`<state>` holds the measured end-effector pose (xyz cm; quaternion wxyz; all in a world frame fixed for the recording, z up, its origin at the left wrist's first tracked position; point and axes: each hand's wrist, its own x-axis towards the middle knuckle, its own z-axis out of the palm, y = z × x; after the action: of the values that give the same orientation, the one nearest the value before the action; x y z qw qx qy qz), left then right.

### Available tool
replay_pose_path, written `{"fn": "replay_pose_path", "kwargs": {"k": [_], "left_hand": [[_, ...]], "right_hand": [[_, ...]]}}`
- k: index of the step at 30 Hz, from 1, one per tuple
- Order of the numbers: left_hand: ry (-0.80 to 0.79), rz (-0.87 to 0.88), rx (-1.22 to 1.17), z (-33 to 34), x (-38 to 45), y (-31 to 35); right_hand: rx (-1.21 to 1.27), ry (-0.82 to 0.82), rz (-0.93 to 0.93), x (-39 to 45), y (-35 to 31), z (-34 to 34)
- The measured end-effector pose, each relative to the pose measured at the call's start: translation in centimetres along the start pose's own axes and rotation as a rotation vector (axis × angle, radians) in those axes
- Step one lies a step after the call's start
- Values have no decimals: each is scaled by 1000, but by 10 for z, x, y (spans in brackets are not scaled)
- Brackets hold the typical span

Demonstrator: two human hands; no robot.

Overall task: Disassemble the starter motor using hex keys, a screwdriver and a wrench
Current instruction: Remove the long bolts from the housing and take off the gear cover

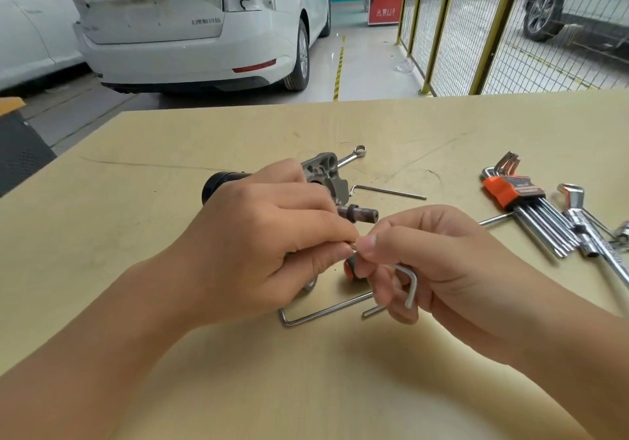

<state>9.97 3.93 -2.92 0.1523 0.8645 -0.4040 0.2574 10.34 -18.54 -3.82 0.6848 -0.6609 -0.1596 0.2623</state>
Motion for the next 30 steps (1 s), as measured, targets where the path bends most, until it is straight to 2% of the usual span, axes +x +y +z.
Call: {"fn": "replay_pose_path", "kwargs": {"k": [4,7,9,12,16,21,25,30], "left_hand": [[15,-4,15,1,0,0],[28,-13,14,1,1,2],[49,-14,3,2,2,2],[93,-18,-1,4,3,3],[128,-21,8,6,5,4],[213,18,-20,3,8,3],[145,-4,16,4,4,3],[-19,22,-13,-5,-2,-5]], "right_hand": [[-206,80,-108,-2,0,3],[-555,147,-321,-8,-3,4],[-899,228,-436,-13,-9,5],[-1234,309,-353,-19,-21,16],[-1159,328,-243,-28,-31,29],[-638,255,-95,-27,-50,29],[-853,231,-15,-22,-51,32],[-1205,365,-30,-26,-49,41]]}}
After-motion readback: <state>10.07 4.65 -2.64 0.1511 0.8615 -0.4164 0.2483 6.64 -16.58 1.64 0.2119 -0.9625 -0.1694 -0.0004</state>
